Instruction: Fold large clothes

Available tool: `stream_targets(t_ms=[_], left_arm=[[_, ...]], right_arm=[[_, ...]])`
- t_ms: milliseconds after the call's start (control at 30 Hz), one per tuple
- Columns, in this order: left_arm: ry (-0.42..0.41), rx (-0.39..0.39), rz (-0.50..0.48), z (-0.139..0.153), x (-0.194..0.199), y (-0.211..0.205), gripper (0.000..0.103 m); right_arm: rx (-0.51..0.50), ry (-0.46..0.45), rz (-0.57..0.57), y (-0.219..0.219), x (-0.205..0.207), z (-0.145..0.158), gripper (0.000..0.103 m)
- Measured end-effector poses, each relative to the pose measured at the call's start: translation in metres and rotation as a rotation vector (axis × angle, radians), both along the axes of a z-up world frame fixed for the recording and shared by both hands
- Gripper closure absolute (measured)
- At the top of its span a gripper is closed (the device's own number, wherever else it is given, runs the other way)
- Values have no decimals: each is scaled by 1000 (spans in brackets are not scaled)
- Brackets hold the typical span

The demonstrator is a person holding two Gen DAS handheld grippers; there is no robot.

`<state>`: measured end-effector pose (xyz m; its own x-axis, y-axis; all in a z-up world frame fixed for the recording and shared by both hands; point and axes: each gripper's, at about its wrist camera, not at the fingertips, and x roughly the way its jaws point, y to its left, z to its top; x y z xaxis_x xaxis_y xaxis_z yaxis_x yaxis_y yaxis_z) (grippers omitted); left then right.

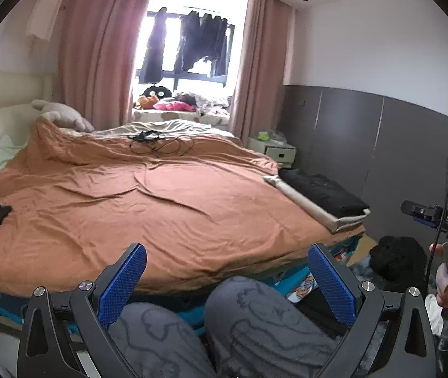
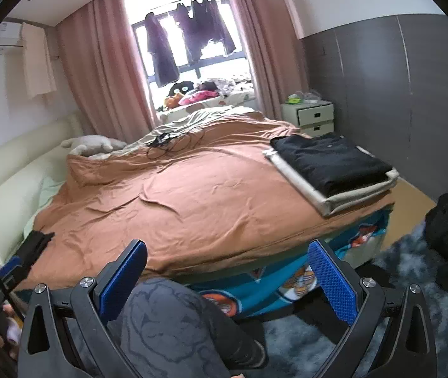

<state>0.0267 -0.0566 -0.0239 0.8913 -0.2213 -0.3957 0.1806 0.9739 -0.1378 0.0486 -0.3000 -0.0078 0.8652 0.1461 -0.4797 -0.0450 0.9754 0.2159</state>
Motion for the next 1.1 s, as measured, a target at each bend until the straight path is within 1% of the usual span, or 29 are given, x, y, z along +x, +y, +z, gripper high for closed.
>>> stream_targets(t_ms=[100,167,300,400,600,733,967,1100], left_arm=[[7,-19,17,-5,-4,6,0],[0,-16,32,-6,-8,9,1],[-7,-3,60,-4,-13,14,1],[14,-6,72,-4,-14,16,1],[3,16,87,-1,-15,17,1],[-13,53,101,0,-18,13,1],[-17,78,86,2,-22,7,0],[-26,78,88,4,-23,7,0]], right_arm=[[0,-7,9,8,-2,-13,1],[-14,-6,9,12,-3,-24,1],[15,23,28,14,2,-40,0],[31,24,23,13,5,-41,0],[43,12,7,10,6,-37,0],[41,11,4,11,5,-36,0],[44,-5,-8,9,2,-30,0],[41,-9,-8,10,-1,-29,0]])
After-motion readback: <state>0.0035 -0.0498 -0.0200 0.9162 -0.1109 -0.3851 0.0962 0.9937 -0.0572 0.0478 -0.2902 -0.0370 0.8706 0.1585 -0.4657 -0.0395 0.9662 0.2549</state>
